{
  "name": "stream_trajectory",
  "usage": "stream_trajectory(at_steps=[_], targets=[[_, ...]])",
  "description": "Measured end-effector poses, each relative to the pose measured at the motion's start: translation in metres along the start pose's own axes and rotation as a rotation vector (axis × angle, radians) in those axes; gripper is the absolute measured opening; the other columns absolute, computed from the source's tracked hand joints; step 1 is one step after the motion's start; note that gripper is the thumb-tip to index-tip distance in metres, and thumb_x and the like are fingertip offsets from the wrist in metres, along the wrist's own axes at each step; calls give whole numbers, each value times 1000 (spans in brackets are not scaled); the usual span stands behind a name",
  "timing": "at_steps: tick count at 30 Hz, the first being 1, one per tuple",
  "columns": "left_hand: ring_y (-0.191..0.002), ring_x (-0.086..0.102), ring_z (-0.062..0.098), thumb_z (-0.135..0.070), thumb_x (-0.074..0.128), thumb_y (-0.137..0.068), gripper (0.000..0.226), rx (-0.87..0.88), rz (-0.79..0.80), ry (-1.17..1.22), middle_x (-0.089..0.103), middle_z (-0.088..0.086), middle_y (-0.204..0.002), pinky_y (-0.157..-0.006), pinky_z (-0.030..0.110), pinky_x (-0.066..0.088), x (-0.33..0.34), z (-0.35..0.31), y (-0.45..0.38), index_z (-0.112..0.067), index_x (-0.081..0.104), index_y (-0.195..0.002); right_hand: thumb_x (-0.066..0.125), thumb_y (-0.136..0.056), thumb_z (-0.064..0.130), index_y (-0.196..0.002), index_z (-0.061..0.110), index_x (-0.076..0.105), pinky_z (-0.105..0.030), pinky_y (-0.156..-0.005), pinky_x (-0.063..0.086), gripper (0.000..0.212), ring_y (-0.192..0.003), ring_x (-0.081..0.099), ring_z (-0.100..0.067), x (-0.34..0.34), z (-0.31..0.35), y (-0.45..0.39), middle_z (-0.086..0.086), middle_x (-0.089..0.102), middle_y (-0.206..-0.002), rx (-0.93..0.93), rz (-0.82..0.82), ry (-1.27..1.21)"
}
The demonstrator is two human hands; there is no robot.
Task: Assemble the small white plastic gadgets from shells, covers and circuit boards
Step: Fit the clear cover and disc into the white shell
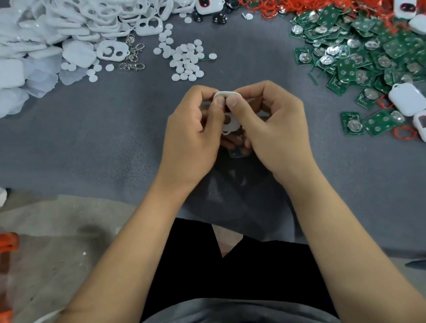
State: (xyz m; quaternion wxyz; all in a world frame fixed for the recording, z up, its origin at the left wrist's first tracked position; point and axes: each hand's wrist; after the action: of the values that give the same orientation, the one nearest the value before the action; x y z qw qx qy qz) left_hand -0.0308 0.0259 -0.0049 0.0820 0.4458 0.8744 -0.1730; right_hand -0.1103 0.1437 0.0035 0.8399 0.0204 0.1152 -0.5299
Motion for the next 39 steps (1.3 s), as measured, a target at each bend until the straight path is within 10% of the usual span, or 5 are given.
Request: stream_trajectory(at_steps=[16, 20, 28, 34, 39], targets=[[-61, 71, 19, -13, 59, -106, 2, -112, 2, 410, 75, 5, -79, -57, 26, 56, -8, 4, -5, -14, 59, -106, 59, -103, 22, -87, 14, 68, -26, -56, 37, 20, -60, 48, -31, -45, -8, 14, -23, 59, -71, -138, -384, 185], [-59, 70, 18, -16, 61, -105, 6, -124, 8, 370, 76, 7, -83, -49, 24, 49, -7, 3, -4, -11, 62, -109, 63, -99, 21, -91, 23, 70, -16, -65, 42, 11, -65, 51, -3, -55, -16, 15, 2, 63, -75, -90, -281, 343], [-75, 73, 17, -14, 44, -105, 23, -170, 29, 394, 79, 2, -108, -58, 25, 50, -6, 1, -5, -20, 62, -117, 75, -93, 16, -99, 15, 78, -31, -83, 46, 7, -89, 58, -21, -56, -22, 23, -2, 64, -92, -235, -51, 627], [-109, 73, 17, -21, 56, -108, 6, -40, 41, 357, 76, 5, -112, -91, 31, 57, -5, 5, -4, -16, 57, -111, 66, -100, 19, -91, 29, 69, -18, -66, 48, 13, -70, 65, -6, -44, -10, 17, 9, 70, -78, -142, -40, 265], [-76, 57, 5, -22, 61, -104, 4, -30, 15, 266, 63, -16, -90, -68, 21, 47, -7, 2, -3, -26, 60, -105, 68, -98, 12, -98, 24, 76, -19, -60, 51, 14, -63, 64, -5, -28, -2, 5, 9, 74, -76, -90, 1, -20]])
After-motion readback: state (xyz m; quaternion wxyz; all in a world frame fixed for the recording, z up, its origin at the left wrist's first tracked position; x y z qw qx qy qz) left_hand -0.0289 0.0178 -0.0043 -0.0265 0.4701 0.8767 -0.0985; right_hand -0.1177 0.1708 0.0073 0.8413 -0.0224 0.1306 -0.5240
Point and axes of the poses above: each hand's wrist, its own y-axis away from the middle knuckle, its own x-axis out of the palm, z = x × y
